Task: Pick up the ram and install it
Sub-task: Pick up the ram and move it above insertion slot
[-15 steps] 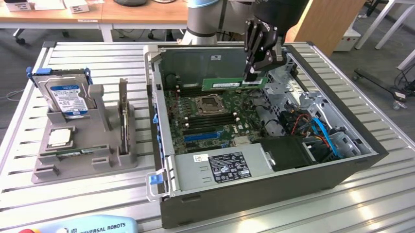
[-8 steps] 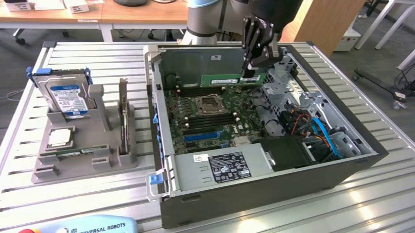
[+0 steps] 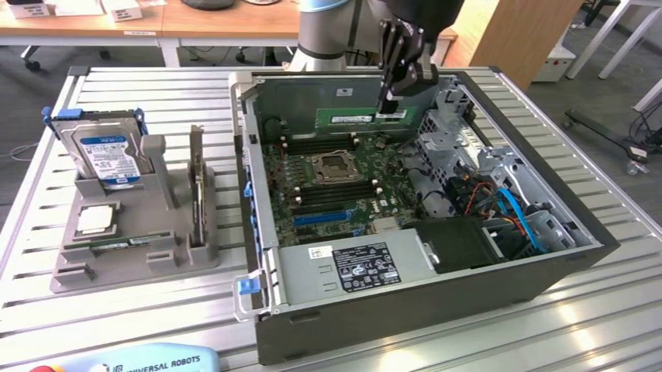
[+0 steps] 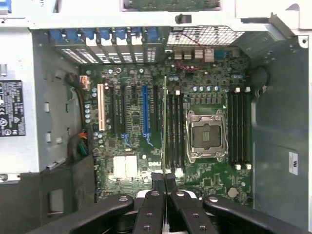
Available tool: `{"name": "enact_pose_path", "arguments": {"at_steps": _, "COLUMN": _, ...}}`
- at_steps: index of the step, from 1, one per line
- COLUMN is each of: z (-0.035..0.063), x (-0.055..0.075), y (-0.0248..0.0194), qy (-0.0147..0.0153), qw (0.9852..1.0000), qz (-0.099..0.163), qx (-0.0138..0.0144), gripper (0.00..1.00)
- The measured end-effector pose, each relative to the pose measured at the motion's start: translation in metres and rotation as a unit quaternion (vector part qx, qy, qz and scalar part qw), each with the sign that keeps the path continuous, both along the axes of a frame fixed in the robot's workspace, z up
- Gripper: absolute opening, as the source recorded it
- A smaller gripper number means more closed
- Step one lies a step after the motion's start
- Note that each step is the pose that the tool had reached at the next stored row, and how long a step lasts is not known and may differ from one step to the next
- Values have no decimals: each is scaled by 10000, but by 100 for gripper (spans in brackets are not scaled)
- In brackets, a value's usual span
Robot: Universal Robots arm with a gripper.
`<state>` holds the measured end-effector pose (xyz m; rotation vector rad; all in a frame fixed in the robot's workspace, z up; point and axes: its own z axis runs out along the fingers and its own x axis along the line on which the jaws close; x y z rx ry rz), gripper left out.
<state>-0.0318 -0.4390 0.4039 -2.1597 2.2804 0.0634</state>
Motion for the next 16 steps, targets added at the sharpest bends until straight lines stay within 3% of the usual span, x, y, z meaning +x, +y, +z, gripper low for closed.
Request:
{"name": "enact_pose_path", "arguments": {"at_steps": 7, "z": -22, "x": 0, "y": 159, "qy": 0, "qw": 10000, "qz": 0, "qx": 9, "gripper": 11}}
{"name": "enact_pose_path", "arguments": {"at_steps": 12, "z": -31, "x": 0, "y": 167, "qy": -1, "qw": 10000, "qz": 0, "qx": 13, "gripper": 11}}
{"name": "enact_pose_path", "arguments": {"at_steps": 16, "z": -93, "x": 0, "y": 168, "qy": 0, "qw": 10000, "qz": 0, "qx": 12, "gripper": 11}}
